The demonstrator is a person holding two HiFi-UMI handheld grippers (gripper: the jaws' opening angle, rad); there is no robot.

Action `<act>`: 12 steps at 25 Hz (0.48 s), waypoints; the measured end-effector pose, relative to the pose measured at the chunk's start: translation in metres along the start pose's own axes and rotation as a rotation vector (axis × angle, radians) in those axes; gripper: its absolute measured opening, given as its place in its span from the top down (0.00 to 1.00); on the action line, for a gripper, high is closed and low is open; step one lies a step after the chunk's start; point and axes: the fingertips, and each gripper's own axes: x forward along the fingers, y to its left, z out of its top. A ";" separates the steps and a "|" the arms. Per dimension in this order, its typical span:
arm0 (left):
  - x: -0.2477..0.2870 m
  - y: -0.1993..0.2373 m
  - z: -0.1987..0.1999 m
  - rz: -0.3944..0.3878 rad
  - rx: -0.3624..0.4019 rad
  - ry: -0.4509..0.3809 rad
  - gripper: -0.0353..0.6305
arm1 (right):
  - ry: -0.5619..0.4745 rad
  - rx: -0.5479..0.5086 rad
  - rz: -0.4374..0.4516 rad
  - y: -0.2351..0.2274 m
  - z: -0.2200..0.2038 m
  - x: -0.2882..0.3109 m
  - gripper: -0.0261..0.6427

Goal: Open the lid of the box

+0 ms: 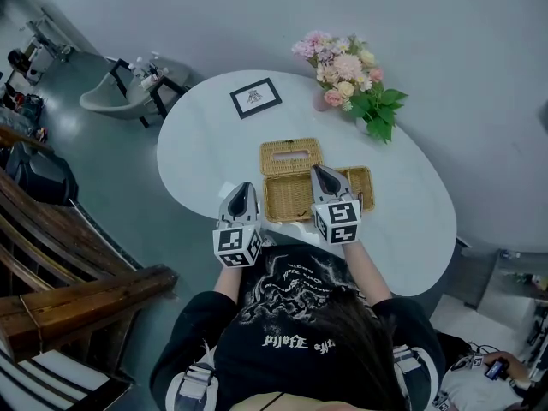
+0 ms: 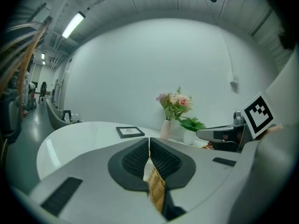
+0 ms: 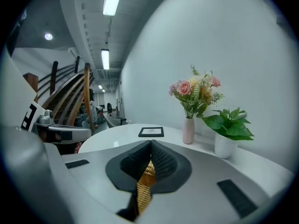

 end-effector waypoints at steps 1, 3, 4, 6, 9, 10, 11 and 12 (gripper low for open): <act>-0.001 0.000 -0.001 0.000 0.000 0.001 0.91 | -0.001 -0.012 -0.007 0.000 0.000 0.000 0.92; -0.002 -0.001 -0.002 -0.001 0.000 0.003 0.91 | -0.004 -0.032 -0.011 0.000 0.001 0.000 0.92; -0.002 -0.002 -0.003 -0.002 0.000 0.006 0.91 | -0.006 -0.039 -0.010 0.000 0.002 0.000 0.92; -0.002 -0.002 -0.005 -0.001 0.000 0.011 0.91 | -0.008 -0.049 -0.006 0.001 0.003 -0.001 0.92; -0.004 -0.003 -0.006 -0.002 -0.001 0.015 0.91 | -0.008 -0.059 0.001 0.003 0.003 -0.002 0.92; -0.004 -0.003 -0.007 -0.002 -0.001 0.016 0.91 | -0.009 -0.064 0.002 0.004 0.002 -0.002 0.92; -0.005 -0.004 -0.008 -0.003 -0.001 0.018 0.91 | -0.011 -0.068 0.003 0.004 0.002 -0.002 0.92; -0.005 -0.004 -0.010 -0.002 -0.002 0.020 0.91 | -0.012 -0.072 0.004 0.004 0.001 -0.002 0.92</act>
